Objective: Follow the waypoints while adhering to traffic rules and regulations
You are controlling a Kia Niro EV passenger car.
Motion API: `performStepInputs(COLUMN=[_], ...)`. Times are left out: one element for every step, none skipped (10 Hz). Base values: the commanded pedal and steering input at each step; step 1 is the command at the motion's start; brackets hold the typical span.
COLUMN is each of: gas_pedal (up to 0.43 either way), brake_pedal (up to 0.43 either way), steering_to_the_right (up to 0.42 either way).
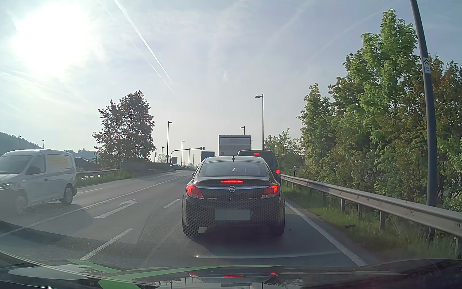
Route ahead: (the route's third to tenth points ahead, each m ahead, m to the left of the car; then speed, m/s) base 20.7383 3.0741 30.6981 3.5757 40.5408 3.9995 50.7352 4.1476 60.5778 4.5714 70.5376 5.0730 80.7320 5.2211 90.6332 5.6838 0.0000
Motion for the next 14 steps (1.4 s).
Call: performStepInputs(gas_pedal=[0.000, 0.000, 0.000, 0.000, 0.000, 0.000, 0.000, 0.000, 0.000, 0.000, 0.000, 0.000, 0.000, 0.000], brake_pedal=[0.268, 0.268, 0.268, 0.268, 0.268, 0.268, 0.268, 0.268, 0.268, 0.268, 0.268, 0.268, 0.268, 0.268], steering_to_the_right=[0.000, 0.000, 0.000, 0.000, 0.001, 0.000, 0.000, 0.000, 0.001, 0.001, 0.000, 0.001, 0.000, 0.001])
